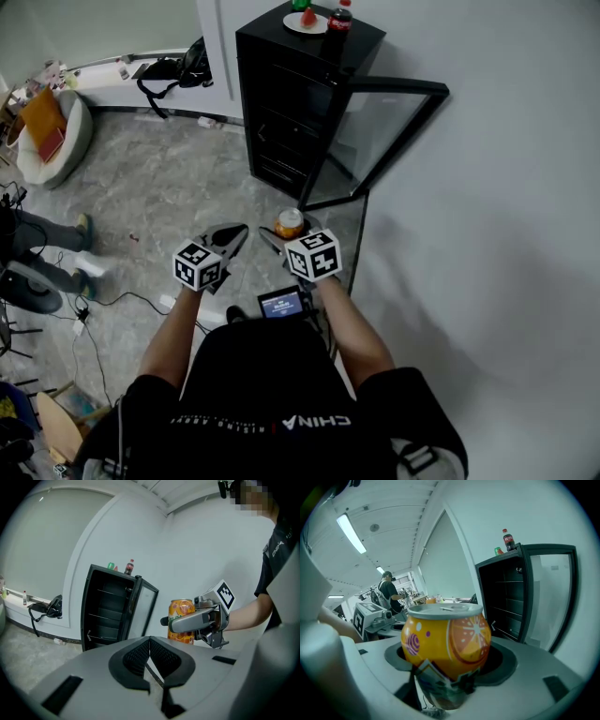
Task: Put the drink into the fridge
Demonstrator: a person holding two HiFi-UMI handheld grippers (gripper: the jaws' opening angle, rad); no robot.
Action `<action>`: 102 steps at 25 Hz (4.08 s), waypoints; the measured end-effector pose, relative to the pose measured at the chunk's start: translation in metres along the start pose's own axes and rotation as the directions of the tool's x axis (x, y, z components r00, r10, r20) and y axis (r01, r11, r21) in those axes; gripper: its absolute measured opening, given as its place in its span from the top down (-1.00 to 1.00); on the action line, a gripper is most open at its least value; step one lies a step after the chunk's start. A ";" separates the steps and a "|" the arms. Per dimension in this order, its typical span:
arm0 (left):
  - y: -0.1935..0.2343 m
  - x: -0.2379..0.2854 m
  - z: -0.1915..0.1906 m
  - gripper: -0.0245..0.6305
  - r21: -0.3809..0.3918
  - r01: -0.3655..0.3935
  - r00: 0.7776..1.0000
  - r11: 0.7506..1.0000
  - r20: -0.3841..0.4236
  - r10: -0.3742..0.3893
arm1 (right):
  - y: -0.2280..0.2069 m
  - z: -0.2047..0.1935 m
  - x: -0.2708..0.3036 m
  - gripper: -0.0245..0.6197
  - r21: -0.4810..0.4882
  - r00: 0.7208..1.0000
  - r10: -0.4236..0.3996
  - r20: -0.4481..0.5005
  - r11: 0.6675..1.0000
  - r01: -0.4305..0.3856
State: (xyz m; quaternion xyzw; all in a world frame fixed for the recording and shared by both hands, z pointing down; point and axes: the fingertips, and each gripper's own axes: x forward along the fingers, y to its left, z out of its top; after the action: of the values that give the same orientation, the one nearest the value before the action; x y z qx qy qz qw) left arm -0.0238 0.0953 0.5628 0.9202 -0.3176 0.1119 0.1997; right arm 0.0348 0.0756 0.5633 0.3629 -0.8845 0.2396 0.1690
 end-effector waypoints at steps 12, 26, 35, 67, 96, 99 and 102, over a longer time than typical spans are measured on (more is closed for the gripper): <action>-0.003 -0.001 -0.003 0.89 0.010 0.012 1.000 1.000 -0.019 -0.012 | 0.000 0.001 -0.003 -0.16 0.017 1.000 -0.001 0.003 1.000 0.001; -0.007 0.012 -0.002 0.89 -0.008 -0.012 0.999 1.000 -0.041 0.011 | -0.013 -0.002 -0.013 -0.16 0.028 1.000 0.020 -0.003 0.999 -0.020; -0.018 0.046 -0.005 0.89 -0.001 -0.073 0.994 0.997 -0.081 0.072 | -0.069 -0.021 -0.029 -0.16 0.058 0.998 0.060 -0.023 0.997 -0.058; 0.170 0.052 0.033 0.89 -0.025 0.174 0.979 0.984 -0.104 -0.176 | -0.078 0.068 0.109 -0.16 0.137 0.988 -0.154 0.020 0.979 0.150; 0.211 0.210 0.127 0.89 -0.018 0.107 0.992 0.994 -0.072 -0.108 | -0.220 0.147 0.169 -0.16 0.100 0.999 -0.042 0.027 0.994 0.039; 0.217 0.213 0.124 0.89 -0.014 0.123 0.988 0.992 -0.089 -0.124 | -0.222 0.149 0.173 -0.16 0.108 0.997 -0.063 0.032 0.992 0.060; 0.223 0.214 0.127 0.89 0.003 0.149 0.983 0.989 -0.106 -0.148 | -0.225 0.155 0.176 -0.16 0.122 0.995 -0.095 0.040 0.989 0.089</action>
State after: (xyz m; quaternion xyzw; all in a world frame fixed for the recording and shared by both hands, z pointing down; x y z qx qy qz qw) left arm 0.0114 -0.2363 0.5871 0.9352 -0.2364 0.1471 0.2189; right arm 0.0581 -0.2478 0.5863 0.4183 -0.8544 0.2759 0.1374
